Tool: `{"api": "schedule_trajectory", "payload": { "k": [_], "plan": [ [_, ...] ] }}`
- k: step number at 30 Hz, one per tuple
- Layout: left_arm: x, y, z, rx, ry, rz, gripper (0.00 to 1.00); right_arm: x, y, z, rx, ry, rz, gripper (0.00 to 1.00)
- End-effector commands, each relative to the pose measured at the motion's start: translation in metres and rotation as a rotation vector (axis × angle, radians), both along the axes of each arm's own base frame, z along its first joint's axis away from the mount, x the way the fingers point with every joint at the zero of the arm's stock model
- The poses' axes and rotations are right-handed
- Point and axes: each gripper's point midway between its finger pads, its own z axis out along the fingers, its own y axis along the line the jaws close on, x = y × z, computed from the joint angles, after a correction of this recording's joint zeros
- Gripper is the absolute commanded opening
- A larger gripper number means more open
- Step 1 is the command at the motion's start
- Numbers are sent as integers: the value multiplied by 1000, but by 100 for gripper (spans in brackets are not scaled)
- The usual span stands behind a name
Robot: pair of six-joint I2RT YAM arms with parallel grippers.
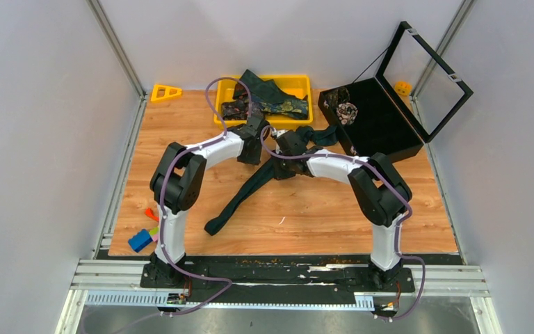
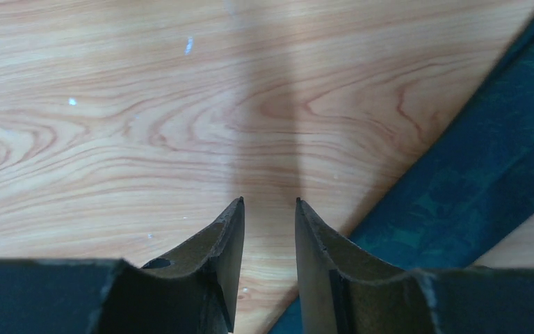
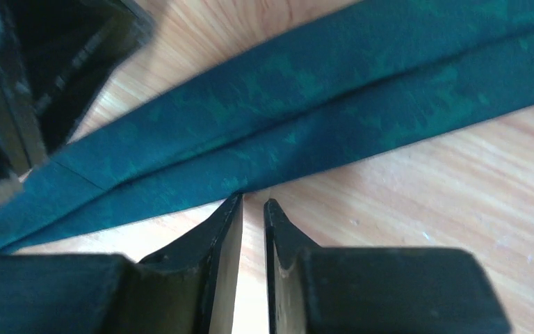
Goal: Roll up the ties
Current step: Flatten out the tie at the center of the board.
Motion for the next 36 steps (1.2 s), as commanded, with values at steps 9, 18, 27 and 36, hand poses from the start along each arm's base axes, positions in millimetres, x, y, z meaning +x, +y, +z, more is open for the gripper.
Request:
{"api": "schedule_trajectory", "payload": {
  "k": [9,18,27,36],
  "plan": [
    [-28,-40,-19,-235,139,-52,39,-16,0,-41,-39,108,17,18],
    [-52,-68,-13,-427,200,-103,37,-16,0,-44,-42,119,15,18],
    [-67,-81,1,-530,230,-136,36,-14,-3,-36,-48,95,10,18],
    [-71,-94,33,-643,215,-149,36,-10,-8,-4,-4,5,2,19]
  ]
}}
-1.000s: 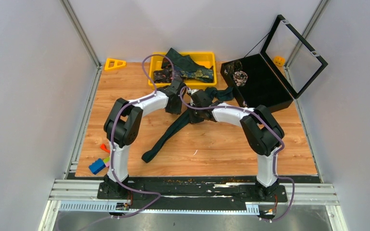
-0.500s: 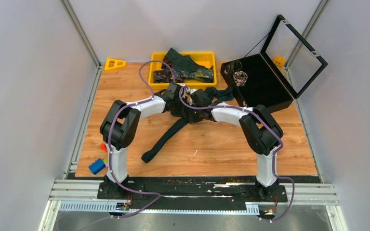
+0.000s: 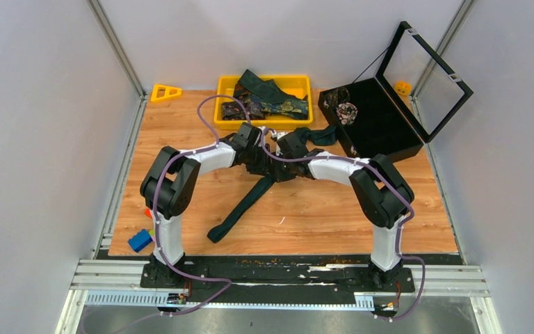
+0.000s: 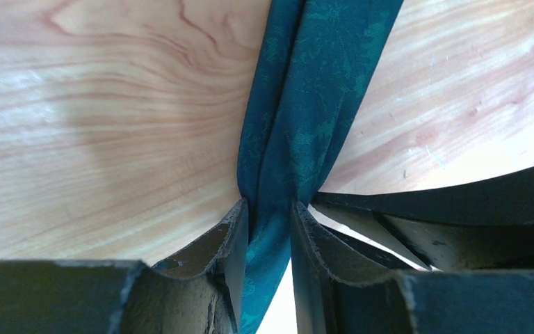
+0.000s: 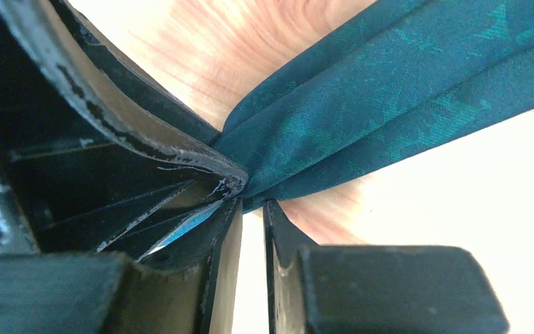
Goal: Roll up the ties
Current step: Flatten out the tie at the center of the board.
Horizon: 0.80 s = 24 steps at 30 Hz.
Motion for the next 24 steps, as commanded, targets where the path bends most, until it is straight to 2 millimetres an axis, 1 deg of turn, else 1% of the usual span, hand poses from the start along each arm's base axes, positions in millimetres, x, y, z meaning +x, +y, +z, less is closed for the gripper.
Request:
{"api": "schedule_trajectory", "payload": {
  "k": [1,6,11,15,17,19,24],
  "plan": [
    [-26,-20,27,-110,59,-54,36,-9,-15,-3,-35,6,-13,20],
    [-30,-28,34,-174,77,-61,36,-10,-14,0,-13,0,-11,23],
    [-31,-35,49,-233,78,-56,36,-10,-15,-3,-14,12,-12,26],
    [-33,-36,63,-266,64,-56,36,-9,-19,2,-9,3,-27,27],
    [-34,-37,69,-285,61,-59,36,-8,-23,7,0,0,-39,27],
    [-36,-37,70,-287,62,-57,36,-7,-25,15,8,-15,-43,28],
    [-38,-35,59,-275,78,-55,36,-7,-36,41,28,-70,-64,29]
  ]
}}
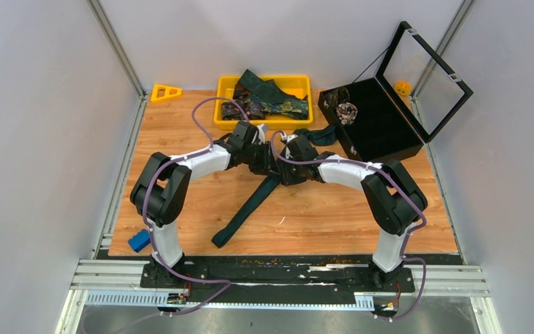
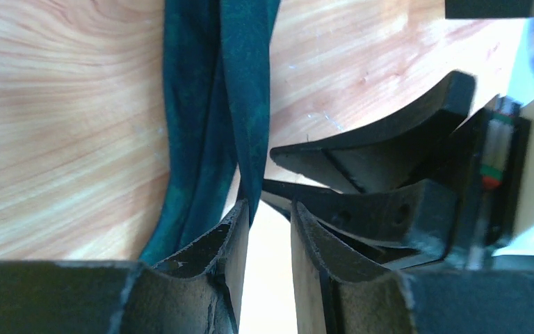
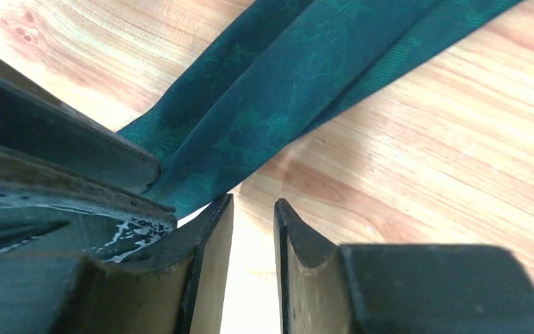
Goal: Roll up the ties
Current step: Flatten out the tie at the center of the board.
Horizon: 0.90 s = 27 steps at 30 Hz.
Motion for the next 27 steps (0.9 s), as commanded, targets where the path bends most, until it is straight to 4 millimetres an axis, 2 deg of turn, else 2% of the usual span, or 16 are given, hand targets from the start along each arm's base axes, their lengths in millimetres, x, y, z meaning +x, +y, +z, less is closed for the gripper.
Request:
{"api": "schedule_trajectory", "payload": {
  "k": [1,4,11,15,19,22,27],
  "plan": [
    [-17,-14,13,-77,19,-56,36,11,-7,43,50,-111,-39,30],
    [-19,-14,5,-75,34,-58,36,12,-15,56,68,-149,-64,31],
    [-19,-7,-7,-21,41,-55,35,17,-24,60,96,-160,-100,31],
    [-7,5,5,51,-22,-14,36,17,-19,58,111,-157,-82,31],
    [4,35,23,192,-117,72,40,17,-11,54,137,-154,-49,29],
    [-2,55,25,255,-144,113,40,21,-4,49,143,-129,-44,27],
    [-29,74,12,249,-134,152,40,40,0,54,102,-106,-85,25]
  ]
}}
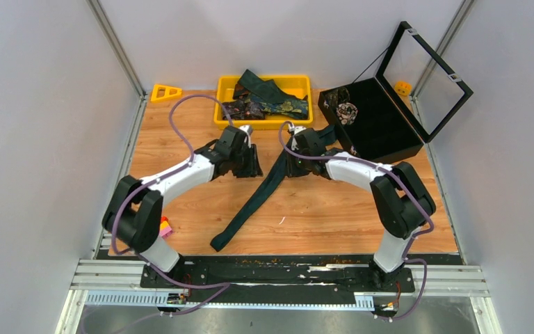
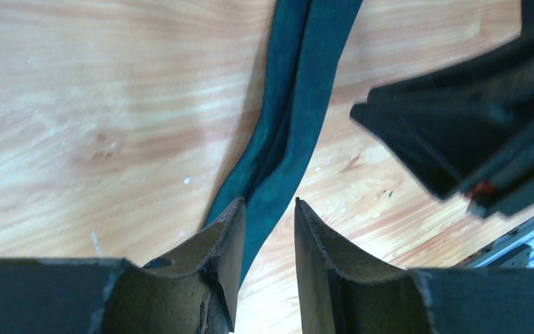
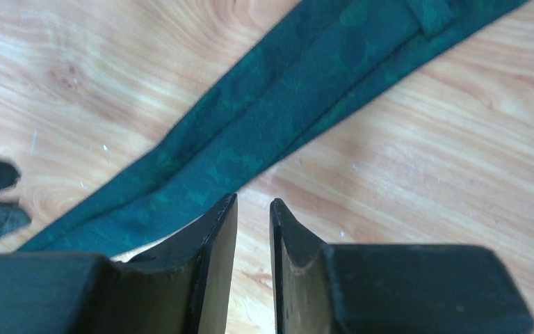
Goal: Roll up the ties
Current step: Flatten out the tie at the center of the board.
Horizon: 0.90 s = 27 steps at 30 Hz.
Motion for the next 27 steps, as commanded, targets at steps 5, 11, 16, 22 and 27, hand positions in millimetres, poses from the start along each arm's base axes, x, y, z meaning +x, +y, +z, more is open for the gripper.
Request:
{"api": "schedule_trajectory", "payload": {
  "k": [5,11,16,22,27],
  "plan": [
    [-43,41,-17,65,-22,71,40,63,21,23,-4,-45,-63,24],
    [-84,51,-10,92,-52,67,40,97,10,-11,-74,10,-107,22],
    [-117,52,-14,91,-47,53,40,107,-11,-33,-96,51,-159,22],
    [-141,49,-33,60,-17,35,40,114,-24,-46,-81,71,-180,22],
    [-139,60,-66,154,4,53,40,127,-37,-42,-58,60,-213,21]
  ]
}}
